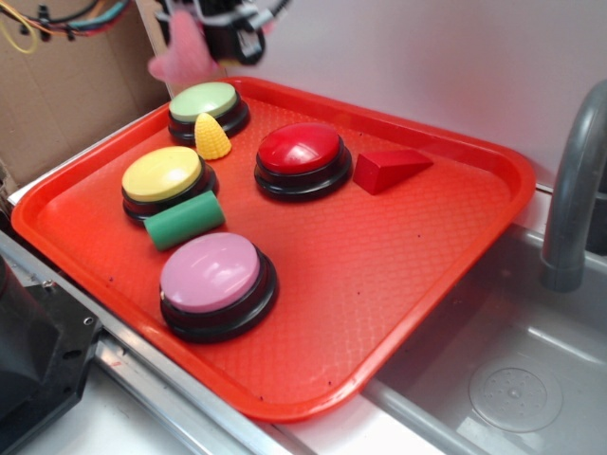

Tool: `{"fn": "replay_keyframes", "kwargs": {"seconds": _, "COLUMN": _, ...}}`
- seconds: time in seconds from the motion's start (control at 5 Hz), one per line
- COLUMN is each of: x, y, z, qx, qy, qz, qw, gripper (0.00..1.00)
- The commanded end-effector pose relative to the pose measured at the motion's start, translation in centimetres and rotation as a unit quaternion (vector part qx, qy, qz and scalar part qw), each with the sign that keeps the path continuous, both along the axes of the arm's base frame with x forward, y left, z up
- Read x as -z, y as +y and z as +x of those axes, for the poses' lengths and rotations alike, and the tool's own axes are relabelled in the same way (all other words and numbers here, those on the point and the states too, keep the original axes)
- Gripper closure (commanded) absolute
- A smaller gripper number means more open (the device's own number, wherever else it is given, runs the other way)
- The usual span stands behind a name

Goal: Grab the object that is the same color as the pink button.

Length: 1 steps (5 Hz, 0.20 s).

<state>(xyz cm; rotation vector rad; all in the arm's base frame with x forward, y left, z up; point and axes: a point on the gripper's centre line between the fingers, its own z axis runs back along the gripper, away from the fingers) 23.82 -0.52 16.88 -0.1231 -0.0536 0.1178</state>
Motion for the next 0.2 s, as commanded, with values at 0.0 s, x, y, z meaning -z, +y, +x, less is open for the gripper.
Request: {"fn": "replay_keyframes", "kwargs": {"seconds": 0.0, "x": -4.19, "y": 2.00, "z": -1.72, "qx": -0.009, "qy": -0.076, "qz": 0.037, "qw": 0.996, "gripper": 1.00}}
